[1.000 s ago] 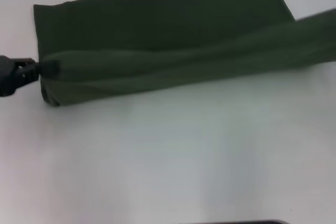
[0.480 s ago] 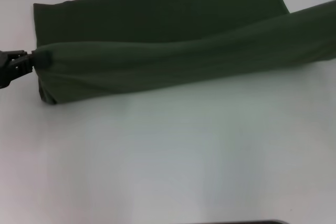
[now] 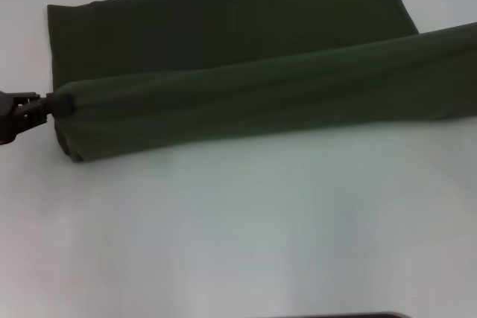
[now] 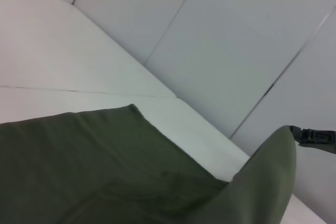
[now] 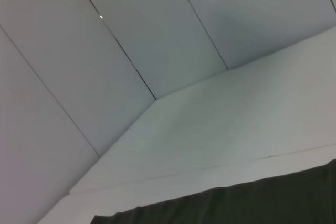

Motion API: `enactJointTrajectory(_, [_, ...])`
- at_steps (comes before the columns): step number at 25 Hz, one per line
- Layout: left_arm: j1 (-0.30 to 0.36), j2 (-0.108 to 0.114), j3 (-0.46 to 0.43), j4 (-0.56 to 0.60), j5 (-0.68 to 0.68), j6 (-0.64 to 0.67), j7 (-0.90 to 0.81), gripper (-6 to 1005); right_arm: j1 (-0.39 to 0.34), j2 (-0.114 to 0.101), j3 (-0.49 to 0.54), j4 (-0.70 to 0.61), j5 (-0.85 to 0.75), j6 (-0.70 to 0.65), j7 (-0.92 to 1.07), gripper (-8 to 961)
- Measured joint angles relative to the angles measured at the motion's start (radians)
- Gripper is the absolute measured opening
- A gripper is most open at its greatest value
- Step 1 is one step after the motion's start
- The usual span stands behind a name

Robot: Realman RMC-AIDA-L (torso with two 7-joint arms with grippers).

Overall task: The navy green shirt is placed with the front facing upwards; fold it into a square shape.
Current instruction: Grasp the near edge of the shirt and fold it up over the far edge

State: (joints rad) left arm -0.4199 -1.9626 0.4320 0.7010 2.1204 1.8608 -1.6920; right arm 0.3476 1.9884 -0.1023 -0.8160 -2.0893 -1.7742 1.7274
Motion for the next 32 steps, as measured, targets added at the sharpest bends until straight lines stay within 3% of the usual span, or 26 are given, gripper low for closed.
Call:
enactJointTrajectory(10, [-0.038, -0.020, 0.008, -0.048, 0.003, -0.150, -0.009, 33, 0.044, 0.013, -0.063, 0.013, 0.000, 0.164, 0.037, 22])
enactJointTrajectory(20, [-0.120, -0.017, 0.074, -0.092, 0.004, -0.230, -0.031, 34, 0.084, 0.017, -0.137, 0.027, 0.000, 0.249, 0.059, 23])
enactJointTrajectory(24, [-0.100, -0.016, 0.073, -0.090, 0.003, -0.215, -0.035, 35, 0.077, 0.020, -0.141, 0.046, 0.000, 0.259, 0.049, 22])
enactJointTrajectory(32, [0.002, -0.029, 0.064, -0.037, -0.009, -0.043, -0.007, 64, 0.070, 0.023, -0.142, 0.062, 0.000, 0.261, 0.032, 22])
